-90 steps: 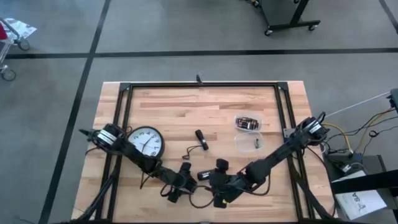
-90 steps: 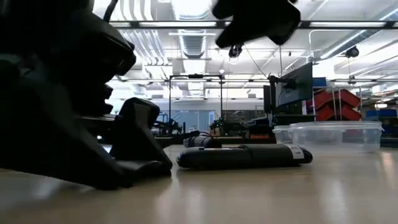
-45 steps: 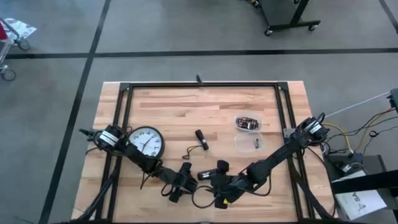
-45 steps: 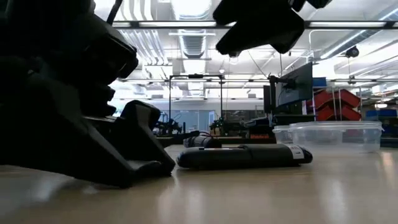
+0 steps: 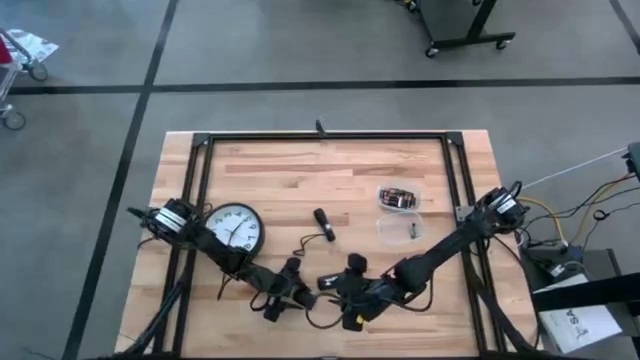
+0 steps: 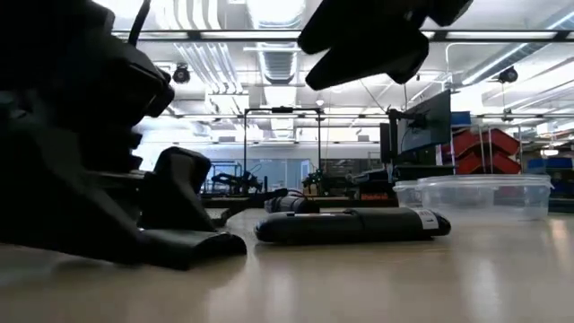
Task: Insert battery
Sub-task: Close the remote’s battery compartment cover
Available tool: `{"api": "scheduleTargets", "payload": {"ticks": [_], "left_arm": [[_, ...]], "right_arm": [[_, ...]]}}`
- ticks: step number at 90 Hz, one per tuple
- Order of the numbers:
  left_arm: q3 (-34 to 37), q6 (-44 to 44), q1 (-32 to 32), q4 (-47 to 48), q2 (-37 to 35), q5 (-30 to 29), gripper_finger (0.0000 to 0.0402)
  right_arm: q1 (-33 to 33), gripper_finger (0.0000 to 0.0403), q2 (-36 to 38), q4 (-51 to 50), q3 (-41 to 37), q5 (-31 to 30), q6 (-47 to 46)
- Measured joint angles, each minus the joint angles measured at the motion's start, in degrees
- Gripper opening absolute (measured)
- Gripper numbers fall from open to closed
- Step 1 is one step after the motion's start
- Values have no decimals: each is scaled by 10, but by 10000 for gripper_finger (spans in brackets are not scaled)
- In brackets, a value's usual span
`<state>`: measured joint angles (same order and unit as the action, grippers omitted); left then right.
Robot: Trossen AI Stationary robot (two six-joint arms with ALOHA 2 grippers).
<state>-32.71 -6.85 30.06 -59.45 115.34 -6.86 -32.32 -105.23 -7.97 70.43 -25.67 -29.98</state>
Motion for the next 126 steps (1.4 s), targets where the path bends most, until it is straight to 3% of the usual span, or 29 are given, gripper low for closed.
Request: {"api": "scheduleTargets", "payload": {"ticks": [37, 74, 86, 112, 126], "left_arm": [[10, 13, 2, -193, 126, 2, 216], [4, 15, 10, -188, 139, 4, 168], [4, 17, 10, -181, 138, 4, 180], [4, 26, 10, -169, 137, 3, 246], [4, 26, 10, -160, 136, 1, 242]], "right_arm": [[5, 204, 0, 1, 0, -15, 0], [10, 212, 0, 0, 0, -17, 0], [10, 208, 0, 0, 0, -17, 0], [12, 213, 0, 0, -1, -18, 0], [15, 217, 0, 0, -1, -22, 0]]}}
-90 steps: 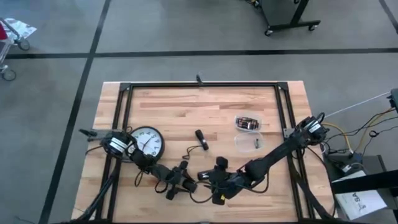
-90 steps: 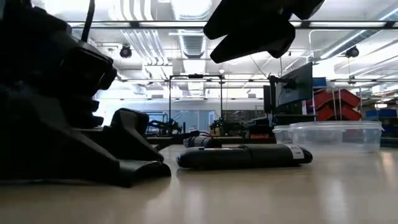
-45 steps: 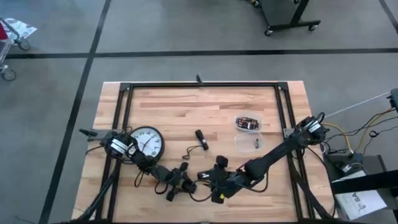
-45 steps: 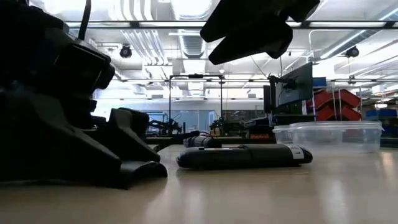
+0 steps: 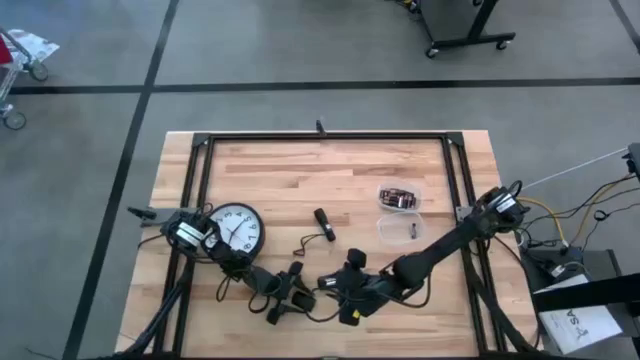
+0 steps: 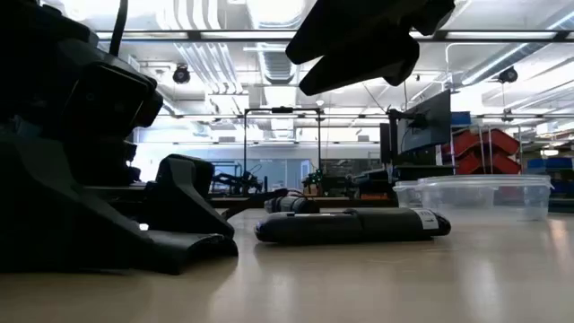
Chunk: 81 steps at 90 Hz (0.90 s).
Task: Insert battery
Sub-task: Close the remote’s battery compartment cover
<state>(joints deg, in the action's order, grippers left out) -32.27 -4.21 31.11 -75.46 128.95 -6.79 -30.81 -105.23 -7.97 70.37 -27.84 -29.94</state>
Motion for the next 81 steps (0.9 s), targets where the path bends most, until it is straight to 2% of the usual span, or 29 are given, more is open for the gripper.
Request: {"api": "scheduleTargets", "payload": {"ticks": [31, 44, 63, 71, 81], "left_arm": [[-1, -9, 0, 14, -2, -7, 147], [-1, -17, 0, 18, -3, -16, 149], [-1, -37, 0, 39, -22, -17, 157], [1, -44, 0, 58, -42, -17, 152], [1, -43, 0, 85, -75, -27, 151]], "right_arm": [[1, 210, 1, -4, 0, -3, 6], [1, 206, 16, -33, 0, 6, 3], [1, 199, 84, -195, 13, -4, -45], [1, 200, 93, -205, -5, -12, -63], [1, 204, 92, -202, -55, 11, -92]]}}
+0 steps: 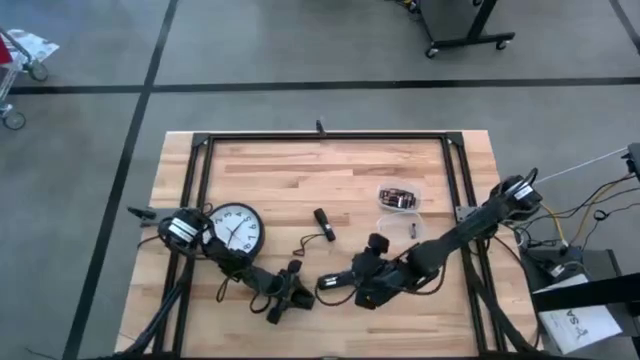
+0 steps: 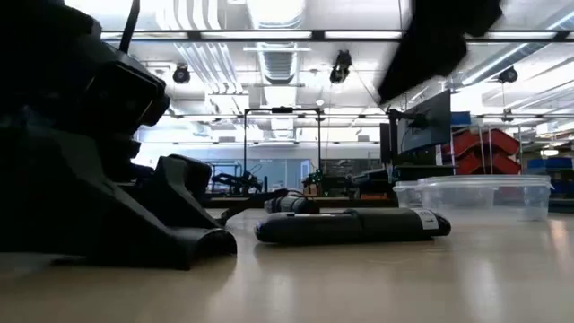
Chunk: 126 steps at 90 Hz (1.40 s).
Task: Insert battery
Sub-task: Close the remote’s battery compartment cover
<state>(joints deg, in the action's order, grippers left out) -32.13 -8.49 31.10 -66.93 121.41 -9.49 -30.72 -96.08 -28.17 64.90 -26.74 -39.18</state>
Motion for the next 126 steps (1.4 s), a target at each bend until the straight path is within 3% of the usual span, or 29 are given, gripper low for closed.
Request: {"api": "scheduleTargets", "payload": {"ticks": [14, 28, 49, 73, 98, 126], "left_arm": [[0, -15, 1, 80, -49, -15, 151], [2, -17, 1, 133, -100, -18, 151], [-29, -19, 0, 230, -146, -50, 151], [-96, -19, 0, 313, -147, -51, 153], [-130, -31, -13, 323, -147, -121, 153], [-132, -41, -48, 278, -95, -121, 154]], "right_arm": [[0, 209, -6, 58, -90, 24, -46], [0, 206, -6, 151, -145, 33, -36], [0, 214, -47, 185, -155, 74, -3], [0, 229, -73, 225, -153, 67, 22], [-1, 226, -79, 270, -154, 68, 28], [-1, 218, -81, 310, -155, 83, 23]]}}
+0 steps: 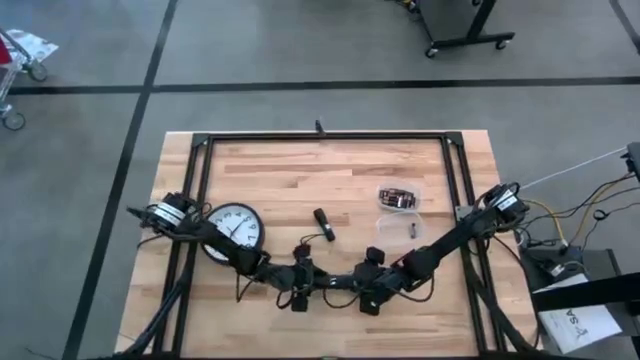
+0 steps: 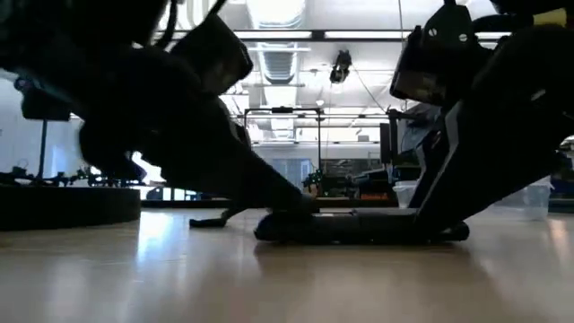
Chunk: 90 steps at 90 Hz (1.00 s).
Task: Insert battery
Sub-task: Close the remote’s battery compartment cover
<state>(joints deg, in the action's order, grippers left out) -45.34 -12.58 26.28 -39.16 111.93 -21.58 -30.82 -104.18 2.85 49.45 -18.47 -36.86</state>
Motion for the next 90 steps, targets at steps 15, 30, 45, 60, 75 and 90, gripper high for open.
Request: {"api": "scheduleTargets", "payload": {"ticks": [15, 30, 45, 60, 75, 90], "left_arm": [[-12, 1, -3, -12, 13, 16, 157], [-32, 17, -4, -13, 34, 20, 157], [-46, 31, -15, -14, 47, 32, 155], [-45, 54, -23, -11, 48, 41, 161], [-45, 62, -27, -4, 47, 53, 158], [-44, 61, -28, -14, 45, 58, 159]], "right_arm": [[0, 224, 0, 0, 0, -2, -1], [0, 220, 0, -2, 0, -6, 5], [-2, 212, 0, -3, 0, -8, 13], [-6, 213, 0, -4, 0, -10, 18], [-6, 222, 0, -4, 0, -10, 23], [-7, 226, 0, -4, 0, -10, 32]]}}
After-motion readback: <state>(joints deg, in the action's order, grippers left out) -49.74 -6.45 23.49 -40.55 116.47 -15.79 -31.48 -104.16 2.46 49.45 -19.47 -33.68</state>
